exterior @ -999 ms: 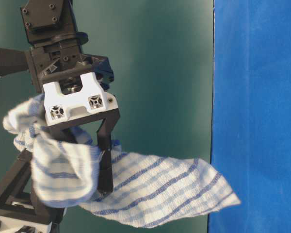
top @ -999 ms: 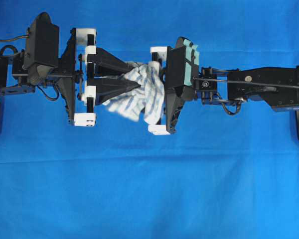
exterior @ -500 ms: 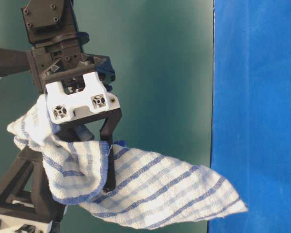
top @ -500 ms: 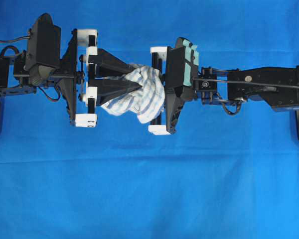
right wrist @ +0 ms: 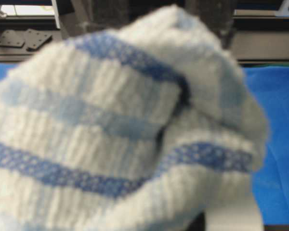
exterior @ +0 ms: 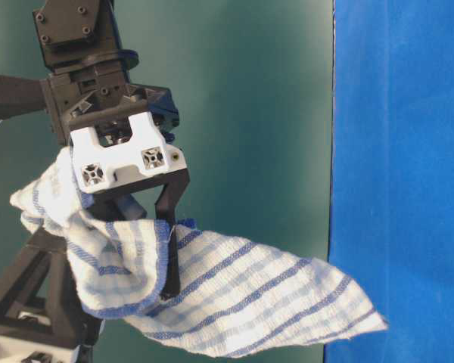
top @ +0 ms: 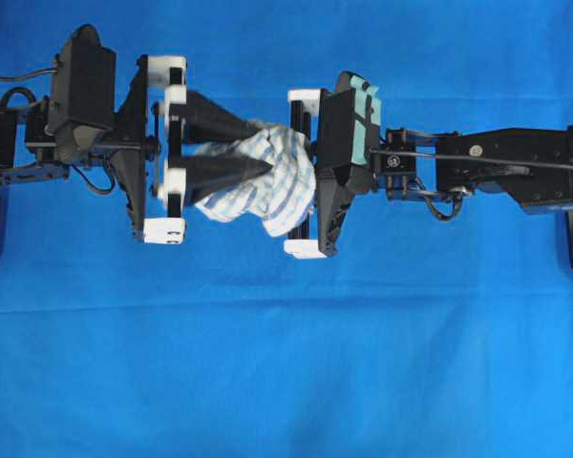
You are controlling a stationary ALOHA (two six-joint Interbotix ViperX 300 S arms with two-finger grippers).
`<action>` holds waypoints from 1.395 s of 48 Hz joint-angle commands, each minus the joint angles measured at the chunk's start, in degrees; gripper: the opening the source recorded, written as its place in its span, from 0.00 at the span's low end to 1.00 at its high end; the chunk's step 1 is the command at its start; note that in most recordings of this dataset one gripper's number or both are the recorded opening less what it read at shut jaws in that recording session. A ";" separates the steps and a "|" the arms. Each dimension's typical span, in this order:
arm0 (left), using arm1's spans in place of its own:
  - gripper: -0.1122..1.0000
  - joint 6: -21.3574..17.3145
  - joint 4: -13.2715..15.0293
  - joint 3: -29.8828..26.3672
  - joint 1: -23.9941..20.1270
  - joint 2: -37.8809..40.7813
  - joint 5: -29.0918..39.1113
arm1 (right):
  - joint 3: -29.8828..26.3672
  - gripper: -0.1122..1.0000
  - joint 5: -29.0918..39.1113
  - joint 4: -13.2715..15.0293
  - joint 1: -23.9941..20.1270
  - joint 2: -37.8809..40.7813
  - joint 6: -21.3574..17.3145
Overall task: Hand over the towel.
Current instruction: 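Open the left gripper and pull it back, releasing the towel, then lower the towel held in the right gripper toward the table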
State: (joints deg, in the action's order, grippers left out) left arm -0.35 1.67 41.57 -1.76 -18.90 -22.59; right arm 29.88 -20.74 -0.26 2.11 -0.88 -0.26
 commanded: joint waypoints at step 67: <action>0.95 0.09 -0.09 15.38 0.26 -28.04 6.50 | 4.92 0.13 13.18 -0.18 0.18 -6.86 -0.53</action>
State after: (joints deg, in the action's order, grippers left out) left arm -0.09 1.58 57.74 -1.67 -47.11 -15.21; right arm 37.79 -11.43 -0.35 2.29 -8.88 -0.62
